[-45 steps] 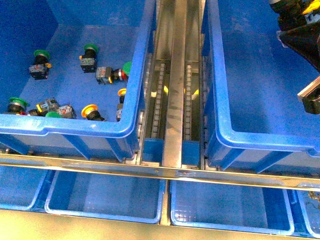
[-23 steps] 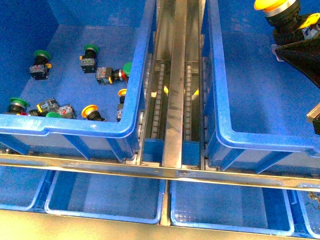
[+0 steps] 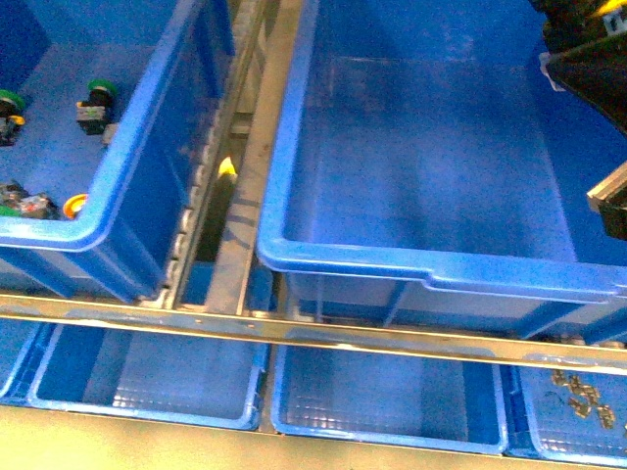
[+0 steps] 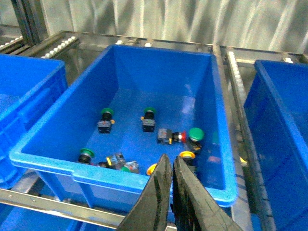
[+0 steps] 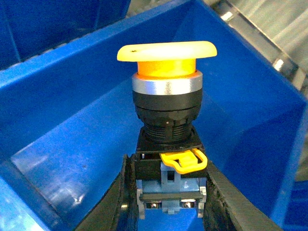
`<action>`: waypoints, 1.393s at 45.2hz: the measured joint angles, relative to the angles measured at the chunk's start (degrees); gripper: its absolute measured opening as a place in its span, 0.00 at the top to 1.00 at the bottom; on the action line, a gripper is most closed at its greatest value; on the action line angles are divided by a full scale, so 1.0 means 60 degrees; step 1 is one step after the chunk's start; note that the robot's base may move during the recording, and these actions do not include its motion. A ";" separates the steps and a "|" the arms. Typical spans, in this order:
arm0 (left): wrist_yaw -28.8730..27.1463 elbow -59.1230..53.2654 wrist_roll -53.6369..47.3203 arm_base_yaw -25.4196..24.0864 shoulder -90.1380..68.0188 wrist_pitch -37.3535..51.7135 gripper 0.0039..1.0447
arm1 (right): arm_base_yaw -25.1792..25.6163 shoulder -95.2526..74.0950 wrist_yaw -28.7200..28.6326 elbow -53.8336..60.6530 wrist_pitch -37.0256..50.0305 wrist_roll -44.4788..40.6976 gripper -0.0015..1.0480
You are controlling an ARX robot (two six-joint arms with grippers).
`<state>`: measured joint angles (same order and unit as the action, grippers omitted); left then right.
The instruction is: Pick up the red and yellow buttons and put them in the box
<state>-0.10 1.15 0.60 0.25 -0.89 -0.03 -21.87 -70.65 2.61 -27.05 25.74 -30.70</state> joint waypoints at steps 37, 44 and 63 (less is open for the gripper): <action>0.0015 0.0000 0.0000 0.0000 0.0004 0.0000 0.98 | -0.2998 -0.1698 0.3399 -0.0758 0.0565 0.1264 0.75; 0.0066 0.0000 -0.0004 -0.0018 0.0004 0.0000 0.98 | -0.3013 -0.1832 0.3497 -0.0801 0.0696 0.1268 0.75; 0.0022 0.0000 -0.0007 -0.0018 0.0004 0.0000 0.98 | -0.2656 -0.1891 0.3140 -0.0874 0.0696 0.1231 0.75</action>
<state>0.03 1.15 0.56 0.14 -0.86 -0.03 -37.80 -82.00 21.45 -32.29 29.91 -23.31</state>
